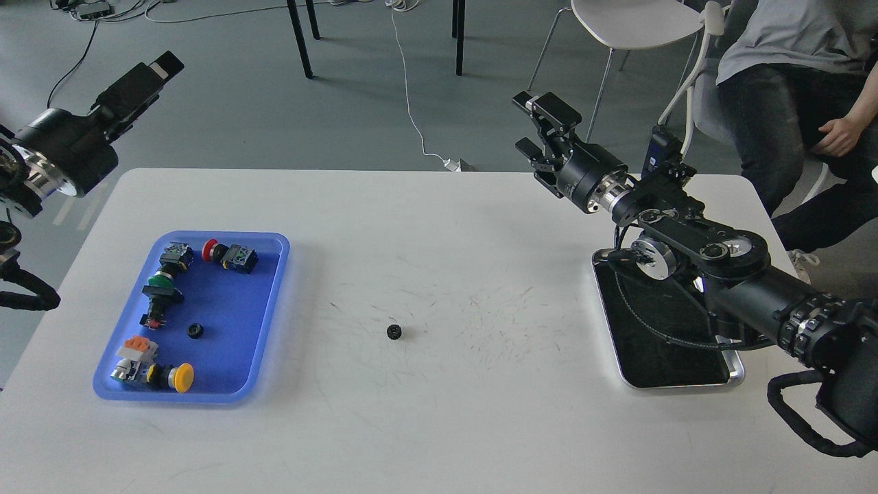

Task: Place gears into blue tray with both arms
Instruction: 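Retract the right arm up toward the metal tray, then move the left gripper over the blue tray toward the black part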

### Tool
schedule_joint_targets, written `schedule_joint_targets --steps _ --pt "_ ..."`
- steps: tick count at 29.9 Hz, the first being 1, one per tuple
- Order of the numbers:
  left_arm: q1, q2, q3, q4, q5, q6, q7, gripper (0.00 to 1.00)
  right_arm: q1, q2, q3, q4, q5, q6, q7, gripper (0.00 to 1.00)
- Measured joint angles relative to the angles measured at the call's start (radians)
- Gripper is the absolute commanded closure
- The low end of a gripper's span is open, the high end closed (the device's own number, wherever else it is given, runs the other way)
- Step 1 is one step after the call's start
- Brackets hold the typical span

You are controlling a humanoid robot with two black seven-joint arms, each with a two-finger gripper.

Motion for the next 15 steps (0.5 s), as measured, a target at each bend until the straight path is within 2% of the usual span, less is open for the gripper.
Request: schedule_joint_targets --steps 5,15 --pt "0.003 -0.007 0.045 -0.08 0.101 0.0 0.0 0.02 -0.012 -0.057 0.033 -0.003 0.078 -0.002 0.0 0.07" --pt "0.021 -0.011 0.122 -0.235 0.409 0.009 0.0 0.02 -0.037 -0.125 0.073 -0.004 0.087 -0.008 0.0 0.07"
